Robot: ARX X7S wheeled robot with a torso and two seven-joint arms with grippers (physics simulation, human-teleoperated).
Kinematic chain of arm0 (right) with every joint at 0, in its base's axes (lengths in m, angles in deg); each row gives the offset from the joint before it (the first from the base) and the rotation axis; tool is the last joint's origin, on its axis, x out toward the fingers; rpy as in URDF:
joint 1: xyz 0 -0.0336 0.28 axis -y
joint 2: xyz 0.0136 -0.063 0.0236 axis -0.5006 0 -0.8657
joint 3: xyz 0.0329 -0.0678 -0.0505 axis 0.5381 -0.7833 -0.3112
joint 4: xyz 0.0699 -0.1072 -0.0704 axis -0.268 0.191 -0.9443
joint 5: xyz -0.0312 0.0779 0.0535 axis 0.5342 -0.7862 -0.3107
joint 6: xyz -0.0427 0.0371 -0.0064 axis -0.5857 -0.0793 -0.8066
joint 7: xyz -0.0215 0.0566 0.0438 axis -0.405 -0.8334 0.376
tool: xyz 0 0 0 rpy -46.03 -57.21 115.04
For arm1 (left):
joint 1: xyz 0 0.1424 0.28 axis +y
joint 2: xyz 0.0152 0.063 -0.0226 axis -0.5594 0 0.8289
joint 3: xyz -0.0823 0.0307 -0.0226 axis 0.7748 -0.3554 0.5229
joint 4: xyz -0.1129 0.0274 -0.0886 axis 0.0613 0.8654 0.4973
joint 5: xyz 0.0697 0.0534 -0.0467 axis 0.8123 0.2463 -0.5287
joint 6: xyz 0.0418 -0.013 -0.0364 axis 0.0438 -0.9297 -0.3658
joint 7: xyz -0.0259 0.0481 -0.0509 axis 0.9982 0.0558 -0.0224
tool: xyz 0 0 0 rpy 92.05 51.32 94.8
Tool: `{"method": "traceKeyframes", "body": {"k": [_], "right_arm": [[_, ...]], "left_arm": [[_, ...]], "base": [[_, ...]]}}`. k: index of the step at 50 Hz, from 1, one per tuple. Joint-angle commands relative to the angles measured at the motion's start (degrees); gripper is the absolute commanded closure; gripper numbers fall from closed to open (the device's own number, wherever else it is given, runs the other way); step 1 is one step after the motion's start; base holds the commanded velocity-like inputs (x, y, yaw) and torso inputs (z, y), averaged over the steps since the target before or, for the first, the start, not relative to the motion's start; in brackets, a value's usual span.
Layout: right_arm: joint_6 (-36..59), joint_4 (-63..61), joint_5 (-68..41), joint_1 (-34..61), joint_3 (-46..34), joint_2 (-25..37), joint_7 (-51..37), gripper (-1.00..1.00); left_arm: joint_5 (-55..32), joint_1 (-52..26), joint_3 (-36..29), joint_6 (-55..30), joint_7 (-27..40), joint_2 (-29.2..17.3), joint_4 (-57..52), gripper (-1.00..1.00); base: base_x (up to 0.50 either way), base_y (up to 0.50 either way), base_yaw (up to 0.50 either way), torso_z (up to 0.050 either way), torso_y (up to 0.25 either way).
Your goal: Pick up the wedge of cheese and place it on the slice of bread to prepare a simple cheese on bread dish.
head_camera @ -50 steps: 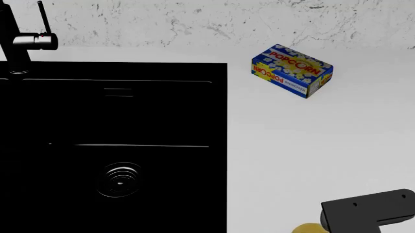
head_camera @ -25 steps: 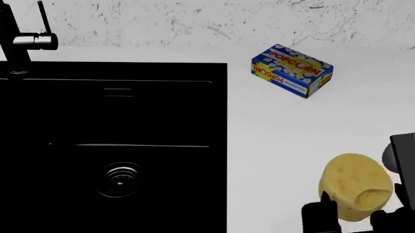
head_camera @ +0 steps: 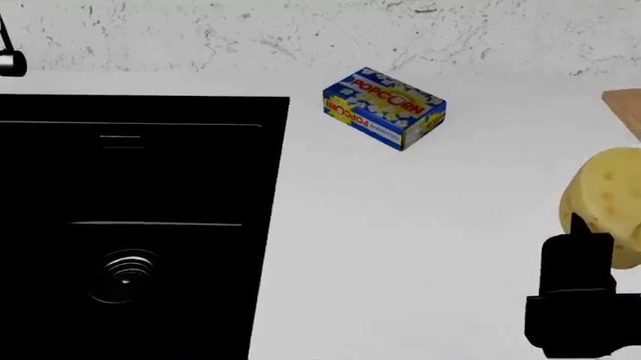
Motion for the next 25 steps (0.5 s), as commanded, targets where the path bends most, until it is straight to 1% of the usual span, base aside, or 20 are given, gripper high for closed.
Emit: {"method": "traceKeyframes", "body": {"k": [1,15,25], "right_arm": [[1.2,1.2,2.0,1.4,0.8,-0.2,1.1,1.0],[1.2,1.2,1.8,1.7,0.7,-0.2,0.9,1.0],[2.2,1.2,0.8,3.9,-0.6,-1.1,-0.3,1.0]], "left_arm": [[0.0,-0.2,-0.2,0.1,0.1,0.0,0.0,-1.0],[0.1,-0.4,-0.4,0.2,-0.1,-0.1,-0.1,-1.0],[0.1,-0.6,-0.6,0.3,-0.1,-0.1,-0.2,-1.0]], "base": [[0.0,-0.5,0.0,0.0,0.0],[0.0,-0.5,0.0,0.0,0.001],[0.0,-0.5,0.0,0.0,0.0]]}}
